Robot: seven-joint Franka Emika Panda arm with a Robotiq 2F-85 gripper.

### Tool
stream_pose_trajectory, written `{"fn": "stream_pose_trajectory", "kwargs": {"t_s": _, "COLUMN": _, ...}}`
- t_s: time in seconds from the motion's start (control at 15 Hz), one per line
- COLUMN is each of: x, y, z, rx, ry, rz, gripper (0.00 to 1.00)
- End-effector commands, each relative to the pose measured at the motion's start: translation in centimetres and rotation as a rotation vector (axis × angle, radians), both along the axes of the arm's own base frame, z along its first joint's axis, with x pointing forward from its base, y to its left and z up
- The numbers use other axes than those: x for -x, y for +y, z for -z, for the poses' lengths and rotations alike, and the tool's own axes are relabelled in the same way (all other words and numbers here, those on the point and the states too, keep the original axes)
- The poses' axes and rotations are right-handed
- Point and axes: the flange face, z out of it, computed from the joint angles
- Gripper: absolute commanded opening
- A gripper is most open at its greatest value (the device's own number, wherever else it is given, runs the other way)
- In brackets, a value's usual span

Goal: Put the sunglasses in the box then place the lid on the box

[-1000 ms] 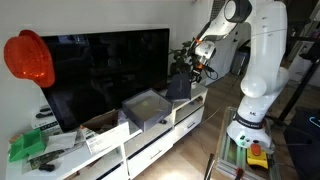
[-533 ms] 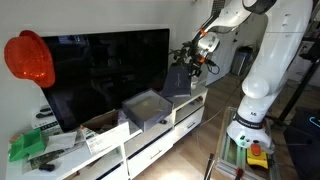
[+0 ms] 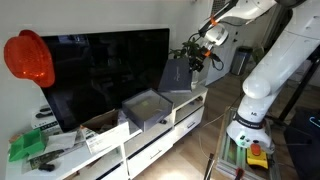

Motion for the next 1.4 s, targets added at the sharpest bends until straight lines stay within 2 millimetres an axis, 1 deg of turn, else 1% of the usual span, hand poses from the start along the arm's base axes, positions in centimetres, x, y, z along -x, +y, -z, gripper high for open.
{"fn": "stream_pose_trajectory", "kwargs": {"t_s": 0.0, "x": 0.8, "y": 2.7, "z": -0.5, "rx": -0.172, "ry": -0.032, "rz": -0.028, "gripper": 0.01}}
{"fn": "stream_pose_trajectory", "kwargs": {"t_s": 0.13, "x": 0.8, "y": 3.6, "z": 0.5, "rx": -0.267, "ry": -0.039, "rz": -0.041, "gripper": 0.01}}
{"fn": "stream_pose_trajectory", "kwargs": {"t_s": 0.33, "x": 0.2, "y": 4.2, "z": 2.9, "rx": -0.363, "ry": -0.085, "rz": -0.023, "gripper": 0.01}}
{"fn": "stream_pose_trajectory", "kwargs": {"t_s": 0.67, "x": -1.6, "y": 5.3, "z": 8.8, "rx": -0.518, "ry": -0.126, "rz": 0.089, "gripper": 0.01}}
{"fn": "stream_pose_trajectory", "kwargs": {"t_s": 0.8, "x": -2.3, "y": 6.3, "z": 11.5, "rx": -0.576, "ry": -0.092, "rz": 0.115, "gripper": 0.01}}
{"fn": "stream_pose_trajectory", "kwargs": {"t_s": 0.87, "x": -1.2, "y": 5.9, "z": 9.5, "rx": -0.521, "ry": -0.093, "rz": 0.104, "gripper": 0.06}}
{"fn": "stream_pose_trajectory", "kwargs": {"t_s": 0.93, "x": -1.3, "y": 6.2, "z": 10.7, "rx": -0.540, "ry": -0.077, "rz": 0.112, "gripper": 0.06}}
{"fn": "stream_pose_trajectory", "kwargs": {"t_s": 1.07, "x": -1.7, "y": 6.5, "z": 12.0, "rx": -0.552, "ry": -0.058, "rz": 0.115, "gripper": 0.06}}
{"fn": "stream_pose_trajectory", "kwargs": {"t_s": 1.13, "x": -1.8, "y": 6.4, "z": 12.2, "rx": -0.552, "ry": -0.055, "rz": 0.115, "gripper": 0.01}}
{"fn": "stream_pose_trajectory", "kwargs": {"t_s": 1.2, "x": -1.8, "y": 6.3, "z": 12.2, "rx": -0.550, "ry": -0.054, "rz": 0.114, "gripper": 0.06}}
{"fn": "stream_pose_trajectory", "kwargs": {"t_s": 1.33, "x": -1.7, "y": 6.4, "z": 12.3, "rx": -0.550, "ry": -0.052, "rz": 0.114, "gripper": 0.06}}
